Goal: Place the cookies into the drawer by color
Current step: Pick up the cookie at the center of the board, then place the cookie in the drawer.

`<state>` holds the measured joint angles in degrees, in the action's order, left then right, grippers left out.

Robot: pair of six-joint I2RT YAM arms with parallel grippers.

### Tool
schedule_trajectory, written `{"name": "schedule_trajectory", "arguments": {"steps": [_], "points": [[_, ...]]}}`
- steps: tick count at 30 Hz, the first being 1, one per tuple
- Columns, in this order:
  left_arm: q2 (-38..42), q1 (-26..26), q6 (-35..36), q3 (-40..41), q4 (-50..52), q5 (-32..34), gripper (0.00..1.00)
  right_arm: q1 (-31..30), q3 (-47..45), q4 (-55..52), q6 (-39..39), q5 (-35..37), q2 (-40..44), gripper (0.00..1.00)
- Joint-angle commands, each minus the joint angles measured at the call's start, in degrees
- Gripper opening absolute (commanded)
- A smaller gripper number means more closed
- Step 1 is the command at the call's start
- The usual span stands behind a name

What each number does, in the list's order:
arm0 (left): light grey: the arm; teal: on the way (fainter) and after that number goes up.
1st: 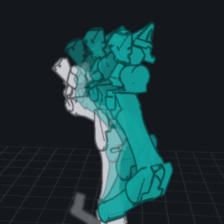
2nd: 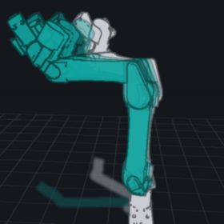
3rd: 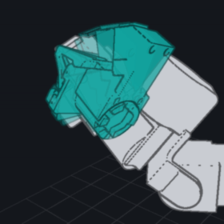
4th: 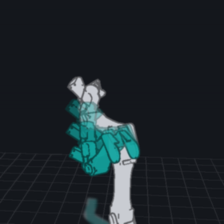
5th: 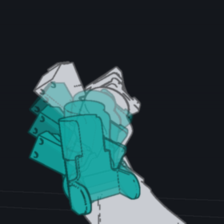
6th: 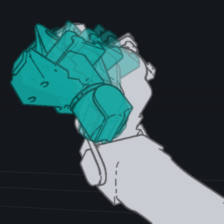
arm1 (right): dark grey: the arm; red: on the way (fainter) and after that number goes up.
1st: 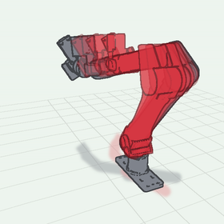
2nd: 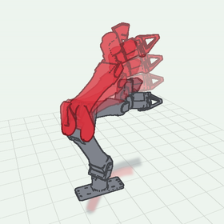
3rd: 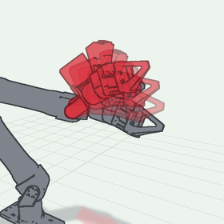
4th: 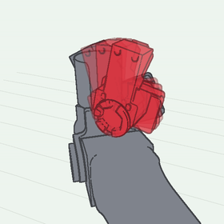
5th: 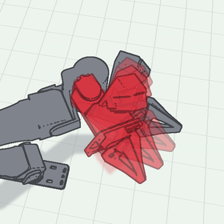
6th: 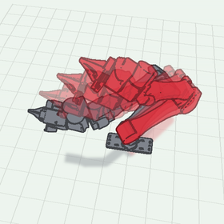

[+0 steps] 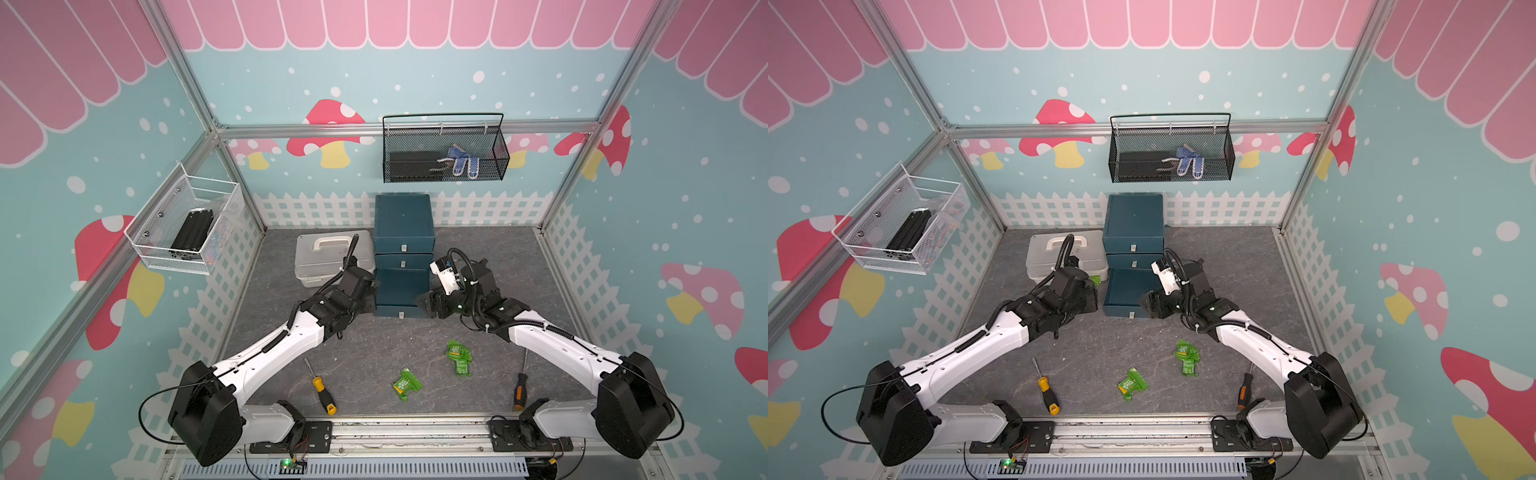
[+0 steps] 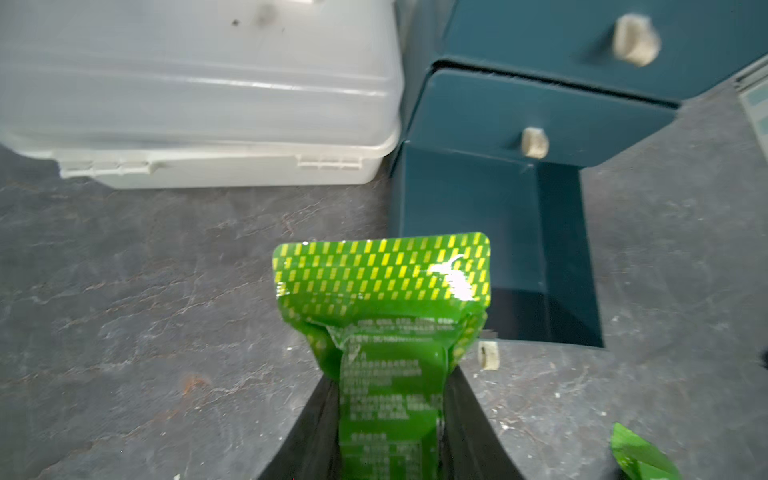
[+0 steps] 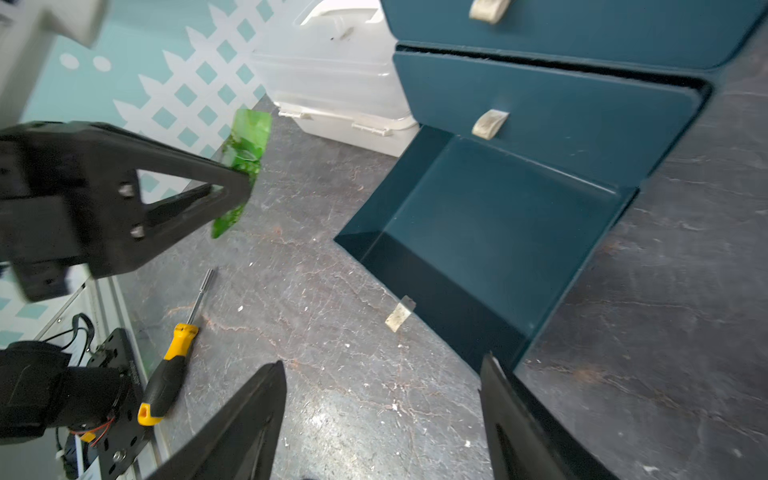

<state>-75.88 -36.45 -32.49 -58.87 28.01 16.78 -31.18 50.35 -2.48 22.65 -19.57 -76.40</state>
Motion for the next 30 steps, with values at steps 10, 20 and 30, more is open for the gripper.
{"name": "schedule_trajectory", "arguments": {"steps": [10,20,30], "points": [[-13.9,-2.7,6.3,-14.3,2.2,-5.2,0.31,2.5,1.4,1.7,0.5,-0.2,0.2,0.76],[-27.5,-2.7,6.7,-21.4,2.9,-2.6,0.32,2.7,1.3,2.1,0.2,1.0,-2.3,0.76],[-37.0,-1.6,5.7,-24.4,3.3,0.7,0.33,2.7,1.8,2.7,0.6,-0.3,-4.1,0.75]]}}
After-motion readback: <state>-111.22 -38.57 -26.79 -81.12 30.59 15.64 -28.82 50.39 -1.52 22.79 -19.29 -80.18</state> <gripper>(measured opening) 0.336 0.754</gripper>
